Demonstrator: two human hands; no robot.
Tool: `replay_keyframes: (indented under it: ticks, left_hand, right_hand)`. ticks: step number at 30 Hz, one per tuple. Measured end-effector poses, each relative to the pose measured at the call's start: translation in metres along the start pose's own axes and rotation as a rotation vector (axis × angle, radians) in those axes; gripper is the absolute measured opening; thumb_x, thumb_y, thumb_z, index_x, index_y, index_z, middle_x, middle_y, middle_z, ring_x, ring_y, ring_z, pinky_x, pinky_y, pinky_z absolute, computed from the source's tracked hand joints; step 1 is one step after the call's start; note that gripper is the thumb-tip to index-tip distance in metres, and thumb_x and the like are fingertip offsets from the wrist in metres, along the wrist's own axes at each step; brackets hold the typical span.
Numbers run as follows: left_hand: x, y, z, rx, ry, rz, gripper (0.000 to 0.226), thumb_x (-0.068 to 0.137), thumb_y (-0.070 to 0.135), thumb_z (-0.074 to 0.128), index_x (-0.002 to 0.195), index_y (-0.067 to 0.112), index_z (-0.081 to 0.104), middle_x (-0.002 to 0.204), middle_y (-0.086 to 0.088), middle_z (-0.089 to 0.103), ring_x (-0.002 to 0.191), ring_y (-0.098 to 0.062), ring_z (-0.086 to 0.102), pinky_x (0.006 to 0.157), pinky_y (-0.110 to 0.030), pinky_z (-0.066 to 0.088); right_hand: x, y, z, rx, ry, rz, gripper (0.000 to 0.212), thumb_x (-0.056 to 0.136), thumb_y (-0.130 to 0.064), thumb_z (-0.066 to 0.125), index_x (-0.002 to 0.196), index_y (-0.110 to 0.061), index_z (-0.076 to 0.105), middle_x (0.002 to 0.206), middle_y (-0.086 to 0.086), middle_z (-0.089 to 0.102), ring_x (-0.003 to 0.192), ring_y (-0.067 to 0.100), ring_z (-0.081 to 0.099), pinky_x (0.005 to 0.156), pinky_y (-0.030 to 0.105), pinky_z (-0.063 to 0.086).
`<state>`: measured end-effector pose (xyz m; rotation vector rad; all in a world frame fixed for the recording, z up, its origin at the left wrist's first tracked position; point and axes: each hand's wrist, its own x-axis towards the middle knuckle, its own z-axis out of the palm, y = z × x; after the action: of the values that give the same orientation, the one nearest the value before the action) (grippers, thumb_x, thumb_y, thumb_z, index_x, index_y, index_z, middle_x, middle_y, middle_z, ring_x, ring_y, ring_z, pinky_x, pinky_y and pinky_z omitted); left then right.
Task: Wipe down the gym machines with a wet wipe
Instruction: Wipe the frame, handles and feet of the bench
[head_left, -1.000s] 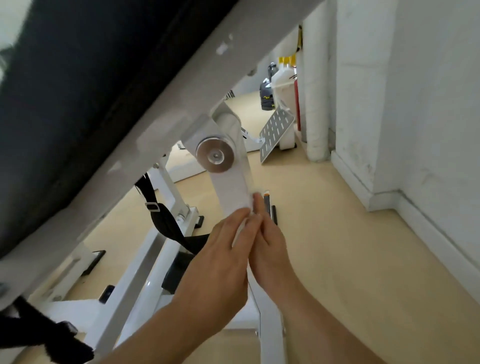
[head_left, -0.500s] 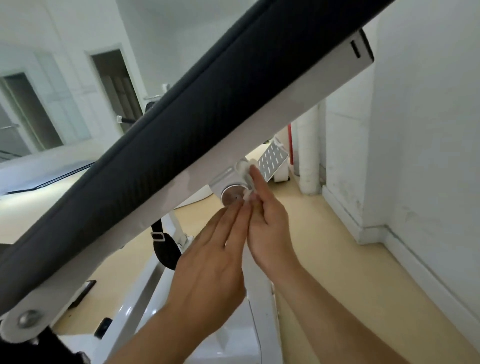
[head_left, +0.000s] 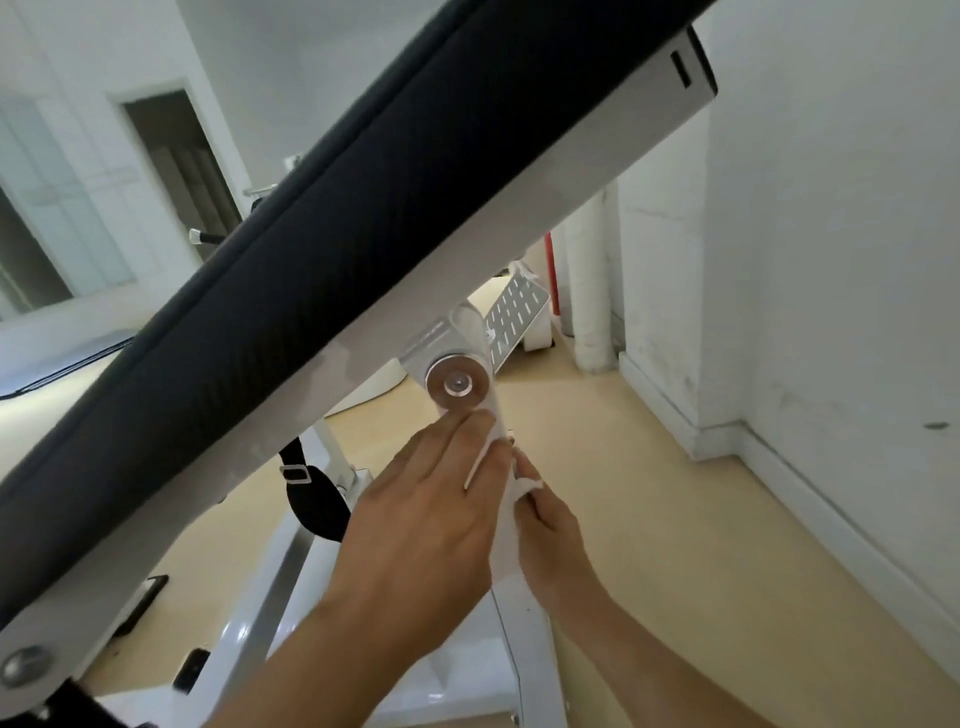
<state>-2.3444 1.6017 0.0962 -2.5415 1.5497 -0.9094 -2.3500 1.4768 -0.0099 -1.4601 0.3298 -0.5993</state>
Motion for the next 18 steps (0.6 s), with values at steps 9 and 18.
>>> replay_keyframes:
  ticks: [9, 18]
  left_hand:
    - [-0.003, 0.003, 0.071, 0.437, -0.345, 0.397, 0.051, 0.095, 0.018, 0.028, 0.136, -0.004, 0.048, 0.147, -0.027, 0.037, 0.14, -0.04, 0.031, 0.114, -0.05, -0.001]
    - [0.011, 0.027, 0.115, 0.617, -0.442, 0.601, 0.056, 0.099, 0.02, 0.01, 0.146, -0.01, 0.017, 0.154, -0.031, 0.015, 0.144, -0.045, 0.007, 0.092, -0.054, -0.029]
  right_hand:
    - [-0.01, 0.078, -0.016, -0.717, -0.232, 0.084, 0.068, 0.098, -0.012, 0.036, 0.154, -0.024, -0.002, 0.126, 0.01, 0.058, 0.097, 0.017, 0.061, 0.07, 0.019, 0.035]
    - [0.046, 0.116, -0.039, -0.541, -0.316, 0.123, 0.061, 0.094, 0.003, 0.043, 0.15, -0.017, 0.028, 0.13, 0.004, 0.055, 0.113, 0.016, 0.055, 0.091, 0.016, 0.039]
